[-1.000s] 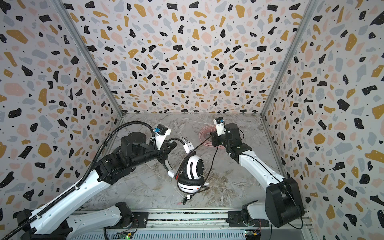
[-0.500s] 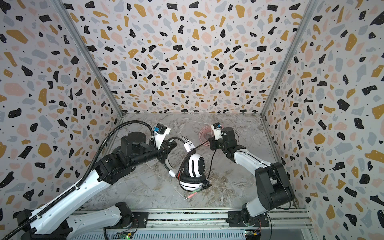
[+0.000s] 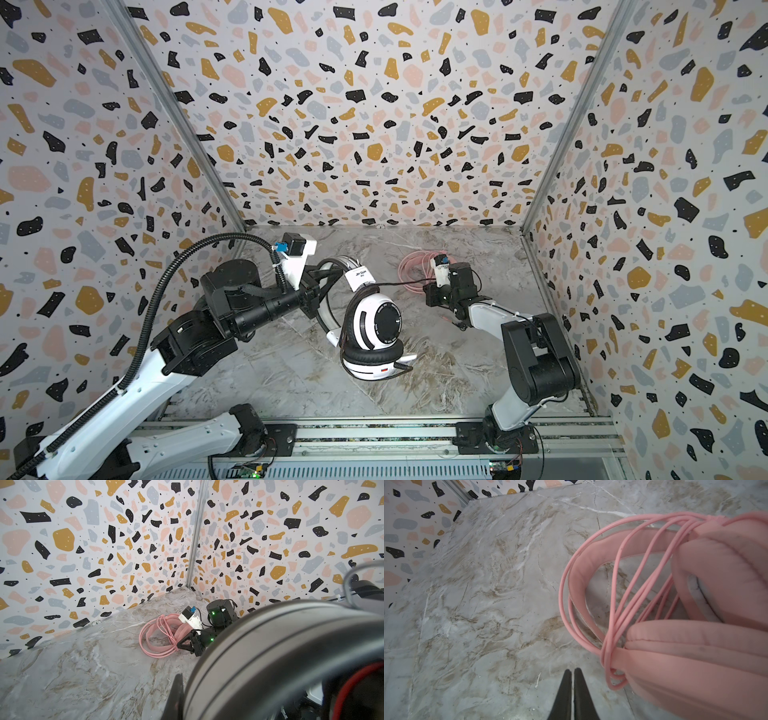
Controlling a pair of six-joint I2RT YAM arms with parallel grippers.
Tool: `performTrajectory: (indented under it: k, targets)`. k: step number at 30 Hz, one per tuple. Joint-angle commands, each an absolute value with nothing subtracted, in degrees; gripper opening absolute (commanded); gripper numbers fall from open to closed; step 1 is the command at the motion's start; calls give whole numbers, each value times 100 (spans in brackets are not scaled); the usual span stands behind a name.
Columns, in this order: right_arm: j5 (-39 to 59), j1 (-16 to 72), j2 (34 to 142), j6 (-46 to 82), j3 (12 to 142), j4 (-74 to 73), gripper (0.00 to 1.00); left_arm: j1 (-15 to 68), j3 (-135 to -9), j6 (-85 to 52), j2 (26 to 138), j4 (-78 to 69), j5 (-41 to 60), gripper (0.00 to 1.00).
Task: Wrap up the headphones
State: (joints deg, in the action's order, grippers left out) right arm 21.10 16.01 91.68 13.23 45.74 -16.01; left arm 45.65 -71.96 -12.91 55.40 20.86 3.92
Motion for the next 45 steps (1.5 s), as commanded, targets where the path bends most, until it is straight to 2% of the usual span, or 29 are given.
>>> performTrajectory:
  k: [1,9,14,20,25,29,37,45]
  targets:
    - [2212,1600,8937,1454,4383,-1745,8,4570,-7444,-1806,5462,1100,134,0]
    - [2329,2116,8464,1737,3537,-2369,8,4568,-7219,-2872,5486,187,-1565,0]
    - [2159,2794,8139,1871,3113,-2644,9,4562,-7097,-3907,5670,128,-3317,0]
    - [1612,3674,7551,1904,2660,-2563,10,4507,-7049,-4205,5927,127,-4933,0]
    - [941,4342,6782,1902,2385,-2069,9,4145,-6982,-4145,6213,24,-5604,0]
    - [464,4641,5995,1983,2265,-1597,9,3734,-6873,-4052,6495,-46,-5698,0]
    - [-136,4875,4433,1890,2577,-272,8,3357,-6315,-3825,6858,-284,-6442,0]
    - [-615,4879,3782,1553,3485,613,6,3388,-6159,-3081,7601,208,-6888,0]
